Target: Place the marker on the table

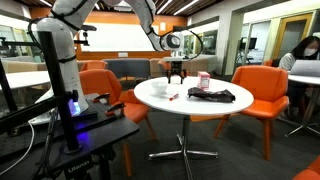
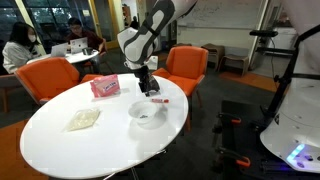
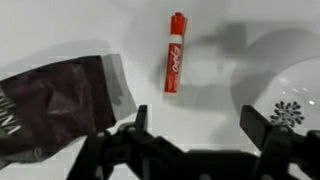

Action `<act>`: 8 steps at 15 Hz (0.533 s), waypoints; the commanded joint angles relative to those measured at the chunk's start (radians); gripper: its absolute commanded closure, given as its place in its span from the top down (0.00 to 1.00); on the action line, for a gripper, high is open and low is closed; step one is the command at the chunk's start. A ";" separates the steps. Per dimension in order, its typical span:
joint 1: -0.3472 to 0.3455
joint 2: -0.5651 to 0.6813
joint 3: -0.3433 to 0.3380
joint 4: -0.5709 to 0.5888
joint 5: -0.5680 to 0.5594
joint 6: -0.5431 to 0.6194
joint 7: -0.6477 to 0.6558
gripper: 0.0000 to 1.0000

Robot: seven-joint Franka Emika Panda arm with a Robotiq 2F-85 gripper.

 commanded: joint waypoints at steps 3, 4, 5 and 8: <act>0.007 -0.233 0.042 -0.183 -0.009 0.095 -0.038 1.00; 0.009 -0.259 0.047 -0.201 -0.007 0.096 -0.039 1.00; 0.015 -0.283 0.045 -0.221 -0.009 0.106 -0.017 1.00; 0.020 -0.327 0.043 -0.270 -0.010 0.120 -0.024 1.00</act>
